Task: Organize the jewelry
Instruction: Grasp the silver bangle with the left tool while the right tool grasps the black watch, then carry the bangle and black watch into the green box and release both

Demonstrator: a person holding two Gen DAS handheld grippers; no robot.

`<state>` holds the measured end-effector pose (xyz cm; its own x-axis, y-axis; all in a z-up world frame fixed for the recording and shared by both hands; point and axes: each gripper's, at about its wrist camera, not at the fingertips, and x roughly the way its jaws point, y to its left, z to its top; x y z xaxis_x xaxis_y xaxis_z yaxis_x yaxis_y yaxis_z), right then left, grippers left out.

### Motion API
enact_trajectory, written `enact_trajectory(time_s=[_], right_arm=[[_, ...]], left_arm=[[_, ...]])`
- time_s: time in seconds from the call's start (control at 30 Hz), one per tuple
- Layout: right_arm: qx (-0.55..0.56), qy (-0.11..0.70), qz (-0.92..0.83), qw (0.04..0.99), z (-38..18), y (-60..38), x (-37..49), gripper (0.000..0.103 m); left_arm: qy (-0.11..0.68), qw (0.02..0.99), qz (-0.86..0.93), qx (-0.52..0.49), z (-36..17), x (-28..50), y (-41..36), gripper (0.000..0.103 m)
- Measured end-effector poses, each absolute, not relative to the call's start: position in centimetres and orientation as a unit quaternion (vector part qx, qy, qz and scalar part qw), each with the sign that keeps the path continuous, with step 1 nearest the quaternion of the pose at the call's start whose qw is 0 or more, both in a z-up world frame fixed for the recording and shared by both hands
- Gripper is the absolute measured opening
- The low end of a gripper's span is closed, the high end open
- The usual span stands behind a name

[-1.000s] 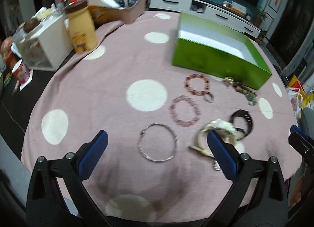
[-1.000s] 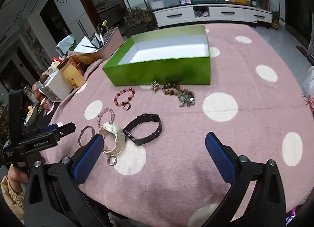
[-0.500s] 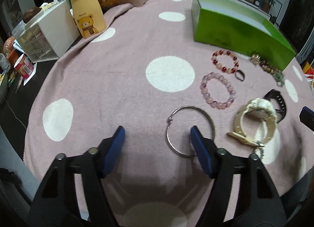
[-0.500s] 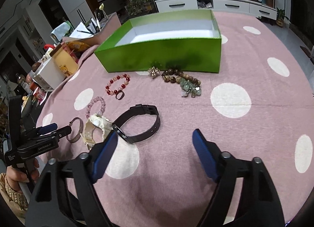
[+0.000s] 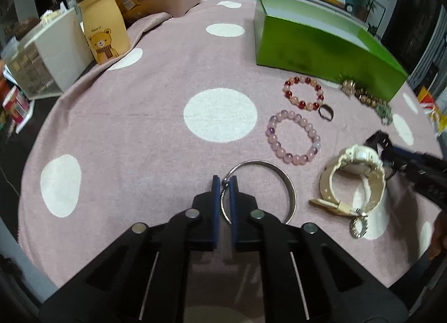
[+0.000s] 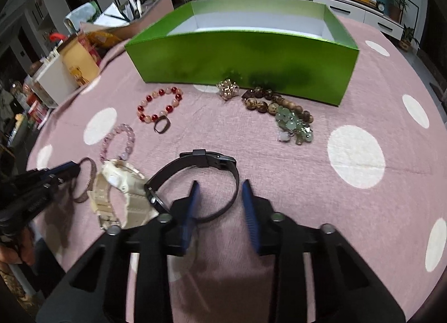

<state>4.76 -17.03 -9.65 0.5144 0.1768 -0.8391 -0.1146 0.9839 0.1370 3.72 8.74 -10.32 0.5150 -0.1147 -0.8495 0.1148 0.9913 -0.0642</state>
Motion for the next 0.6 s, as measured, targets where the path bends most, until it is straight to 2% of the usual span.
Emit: enact_trajectory(time_s=[0.1, 0.17, 0.6], right_arm=[[0.024, 0.479, 0.077, 0.874, -9.7, -17.3, 5.1, 0.008], [0.028, 0.474, 0.076, 0.877, -9.7, -17.6, 5.3, 0.004], [0.032, 0.388, 0.057, 0.919, -3.1, -20.7, 7.4, 0.004]], left_arm=[[0.485, 0.871, -0.071, -0.011, -10.4, 4.0, 9.0, 0.005], [0.485, 0.871, -0.074, -0.020, -10.3, 4.2, 9.1, 0.005], [0.419, 0.901, -0.110, -0.007, -4.1, 6.6, 5.9, 0.005]])
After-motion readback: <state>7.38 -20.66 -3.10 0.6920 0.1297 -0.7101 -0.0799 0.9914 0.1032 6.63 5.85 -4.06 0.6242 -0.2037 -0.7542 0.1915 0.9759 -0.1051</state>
